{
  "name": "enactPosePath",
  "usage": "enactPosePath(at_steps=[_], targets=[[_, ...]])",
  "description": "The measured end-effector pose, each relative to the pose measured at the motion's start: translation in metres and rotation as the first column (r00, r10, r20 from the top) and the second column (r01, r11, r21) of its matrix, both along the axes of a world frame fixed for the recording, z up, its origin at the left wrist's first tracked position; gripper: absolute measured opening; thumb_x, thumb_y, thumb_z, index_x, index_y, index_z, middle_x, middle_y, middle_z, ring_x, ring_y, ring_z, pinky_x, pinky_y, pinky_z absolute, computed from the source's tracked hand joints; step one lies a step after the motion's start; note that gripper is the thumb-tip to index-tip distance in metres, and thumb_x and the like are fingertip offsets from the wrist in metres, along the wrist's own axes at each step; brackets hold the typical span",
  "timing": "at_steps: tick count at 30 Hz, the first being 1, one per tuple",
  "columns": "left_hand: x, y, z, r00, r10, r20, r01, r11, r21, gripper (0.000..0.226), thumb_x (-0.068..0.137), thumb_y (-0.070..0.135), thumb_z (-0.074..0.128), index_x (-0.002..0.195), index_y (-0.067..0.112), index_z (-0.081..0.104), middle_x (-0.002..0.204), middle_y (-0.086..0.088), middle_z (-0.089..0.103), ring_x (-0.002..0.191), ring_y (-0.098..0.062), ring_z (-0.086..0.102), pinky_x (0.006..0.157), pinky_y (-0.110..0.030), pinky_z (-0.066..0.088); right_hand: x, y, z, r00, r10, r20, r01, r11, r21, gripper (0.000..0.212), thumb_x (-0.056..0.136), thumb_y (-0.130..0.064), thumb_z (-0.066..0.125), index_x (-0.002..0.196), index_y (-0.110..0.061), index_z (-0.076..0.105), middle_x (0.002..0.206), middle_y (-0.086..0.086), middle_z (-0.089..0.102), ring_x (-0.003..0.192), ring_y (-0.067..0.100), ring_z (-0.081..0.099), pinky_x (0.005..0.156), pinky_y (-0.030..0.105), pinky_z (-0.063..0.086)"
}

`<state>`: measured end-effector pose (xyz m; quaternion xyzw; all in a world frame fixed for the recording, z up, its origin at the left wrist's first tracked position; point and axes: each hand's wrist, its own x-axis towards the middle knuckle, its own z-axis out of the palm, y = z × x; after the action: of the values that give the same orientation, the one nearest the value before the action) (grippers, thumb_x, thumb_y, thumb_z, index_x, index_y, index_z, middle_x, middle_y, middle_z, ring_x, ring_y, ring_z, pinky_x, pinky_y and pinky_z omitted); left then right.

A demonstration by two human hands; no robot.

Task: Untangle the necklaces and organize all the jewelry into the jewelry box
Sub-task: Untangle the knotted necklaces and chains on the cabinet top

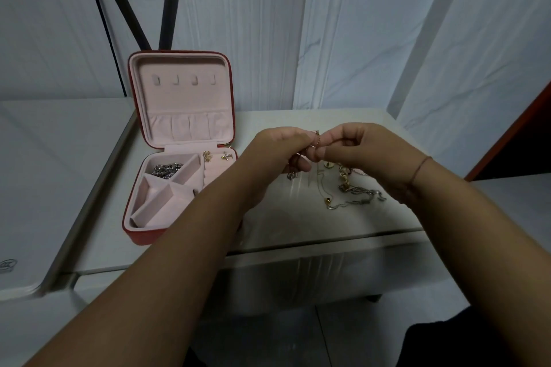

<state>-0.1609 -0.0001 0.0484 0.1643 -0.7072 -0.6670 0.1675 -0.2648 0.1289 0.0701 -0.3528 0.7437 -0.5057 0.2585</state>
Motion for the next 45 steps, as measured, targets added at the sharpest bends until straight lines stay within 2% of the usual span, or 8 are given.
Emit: enactPosePath(at_steps=[10,16,18,22,26,32,38,45], targets=[[-0.001,0.000,-0.004,0.999,0.051,0.000,-0.049,0.958,-0.281,0.015,0.091,0.016,0.059,0.084,0.017,0.072,0.052,0.014,0.057,0.047,0.004,0.047,0.047,-0.007,0.035,0.004,-0.006,-0.004,0.964,-0.021,0.264,0.026,1.000,-0.014,0.005,0.090,-0.001,0.058,0.088,-0.001,0.063,0.064,0.009,0.060,0.052,0.011,0.056,0.059,0.020,0.054],[-0.001,-0.003,-0.007,0.993,0.115,0.018,-0.098,0.913,-0.397,0.017,0.090,0.027,0.062,0.085,0.017,0.075,0.081,0.008,0.068,0.080,0.000,0.060,0.064,-0.011,0.041,0.002,-0.007,-0.003,0.994,-0.101,0.052,0.096,0.991,0.090,0.013,0.088,-0.012,0.064,0.076,-0.010,0.069,0.059,0.003,0.049,0.055,0.013,0.040,0.053,0.023,0.042],[-0.002,-0.002,-0.008,0.992,0.122,0.020,-0.103,0.902,-0.419,0.018,0.090,0.024,0.062,0.091,0.012,0.075,0.078,0.007,0.066,0.073,0.002,0.057,0.062,-0.008,0.040,-0.001,-0.007,-0.004,0.992,-0.121,0.022,0.119,0.990,0.082,0.011,0.086,-0.015,0.067,0.077,-0.011,0.072,0.055,-0.004,0.055,0.058,0.013,0.042,0.056,0.024,0.041],[-0.003,-0.003,-0.007,0.989,0.150,0.016,-0.139,0.946,-0.293,0.012,0.090,0.021,0.062,0.085,0.016,0.072,0.048,0.017,0.055,0.045,0.006,0.049,0.043,-0.005,0.034,-0.005,-0.008,-0.004,0.984,-0.173,0.036,0.170,0.983,0.070,0.014,0.083,-0.019,0.070,0.088,-0.007,0.074,0.060,-0.006,0.060,0.063,0.013,0.045,0.059,0.027,0.040],[-0.001,-0.004,-0.006,0.988,0.143,0.051,-0.129,0.969,-0.212,0.014,0.090,0.023,0.061,0.079,0.019,0.069,0.053,0.008,0.058,0.043,-0.004,0.042,0.040,-0.014,0.033,-0.007,-0.007,-0.003,0.978,-0.204,0.052,0.201,0.978,0.054,0.015,0.081,-0.019,0.071,0.090,-0.007,0.074,0.077,0.009,0.058,0.067,0.019,0.041,0.063,0.031,0.038],[-0.006,-0.005,-0.005,0.983,0.182,0.029,-0.183,0.983,0.030,0.019,0.091,0.015,0.055,0.076,0.008,0.065,0.080,-0.009,0.059,0.076,-0.020,0.049,0.069,-0.029,0.042,-0.012,-0.005,-0.006,0.975,-0.203,0.087,0.200,0.979,0.038,0.009,0.081,-0.019,0.072,0.085,-0.012,0.075,0.079,0.012,0.055,0.056,0.013,0.034,0.056,0.025,0.032],[-0.005,-0.004,-0.001,0.984,0.175,-0.026,-0.165,0.961,0.221,0.021,0.094,0.014,0.052,0.075,0.014,0.061,0.065,0.002,0.061,0.069,-0.013,0.052,0.073,-0.025,0.043,-0.015,-0.004,-0.008,0.974,-0.207,0.096,0.200,0.977,0.074,0.006,0.085,-0.016,0.067,0.082,-0.013,0.072,0.070,0.005,0.052,0.057,0.010,0.038,0.055,0.024,0.033],[-0.005,-0.006,-0.002,0.981,0.193,-0.035,-0.171,0.929,0.329,0.016,0.094,0.015,0.054,0.079,0.011,0.060,0.048,0.003,0.046,0.045,-0.012,0.041,0.053,-0.022,0.046,-0.014,-0.007,-0.003,0.848,-0.191,0.495,0.236,0.971,-0.029,0.017,0.098,-0.013,0.045,0.085,-0.009,0.057,0.079,0.006,0.063,0.070,0.013,0.063,0.072,0.027,0.050]])
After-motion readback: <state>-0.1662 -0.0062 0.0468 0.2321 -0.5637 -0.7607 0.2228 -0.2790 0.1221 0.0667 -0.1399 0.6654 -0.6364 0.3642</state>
